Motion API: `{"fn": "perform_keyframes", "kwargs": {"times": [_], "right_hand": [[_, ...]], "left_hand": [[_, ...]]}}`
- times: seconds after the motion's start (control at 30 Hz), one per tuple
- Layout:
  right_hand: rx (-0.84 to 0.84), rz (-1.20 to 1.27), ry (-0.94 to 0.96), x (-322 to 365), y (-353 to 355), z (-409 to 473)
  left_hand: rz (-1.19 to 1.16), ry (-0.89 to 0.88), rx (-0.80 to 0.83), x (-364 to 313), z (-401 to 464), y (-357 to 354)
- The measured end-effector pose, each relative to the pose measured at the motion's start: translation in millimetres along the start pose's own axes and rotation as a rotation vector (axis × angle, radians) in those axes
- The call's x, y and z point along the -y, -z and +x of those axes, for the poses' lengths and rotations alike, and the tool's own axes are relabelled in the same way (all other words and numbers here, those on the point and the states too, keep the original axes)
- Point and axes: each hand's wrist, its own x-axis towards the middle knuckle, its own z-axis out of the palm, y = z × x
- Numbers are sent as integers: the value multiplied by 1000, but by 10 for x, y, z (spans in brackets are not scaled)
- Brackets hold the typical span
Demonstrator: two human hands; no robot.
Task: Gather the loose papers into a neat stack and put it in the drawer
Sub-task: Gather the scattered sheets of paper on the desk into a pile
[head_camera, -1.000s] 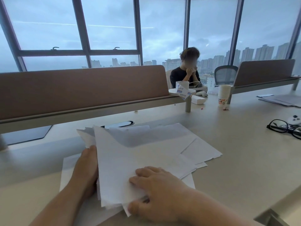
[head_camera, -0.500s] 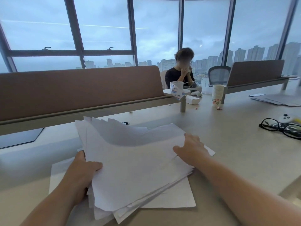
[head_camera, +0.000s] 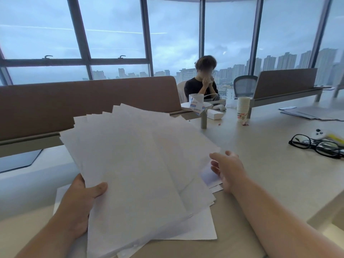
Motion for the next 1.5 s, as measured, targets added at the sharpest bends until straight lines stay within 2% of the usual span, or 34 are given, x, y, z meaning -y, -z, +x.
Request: {"fn": "perform_keyframes", "kwargs": {"times": [0.07,0.17,0.23,0.3,0.47,0.57,0.63,0.73,0.87,0.93,1.07,1.3,1.43,1.5], "right_hand": [[111,142,-51,28,-19,-18],[191,45,-15,34,-53,-108],[129,54,54,36,-40,-116],[34,189,98,65,-2,-86],[-206,529,58,123,98,38],[-248,726,-7,144,179,98],[-222,732,-33,153,189,91],[-198,438,49,94,120,87],[-40,-184,364,-58,64,73],[51,-420,471,-102,31,39],[157,-679,545,-129,-98,-119],[262,-825,539,-211,-95,-87],[324,-1191,504,-249,-199,-210],[326,-1273,510,-266,-290,-315]], "left_hand": [[-28,-17,20,-3,-28,-30],[-18,-45,36,-6,-63,-40],[5,-69,33,-13,-77,-50],[36,-97,18,-23,-91,-61],[99,-105,-7,-43,-98,-74],[143,-109,-14,-46,-99,-60],[167,-102,-14,-48,-102,-60],[218,-94,-16,-55,-101,-53],[271,-79,-9,-68,-127,-47],[291,-70,9,-74,-140,-58],[362,-99,45,-73,-176,-119],[422,-45,69,-78,-182,-125],[508,-96,77,-70,-202,-166],[577,-136,104,-95,-260,-199]]}}
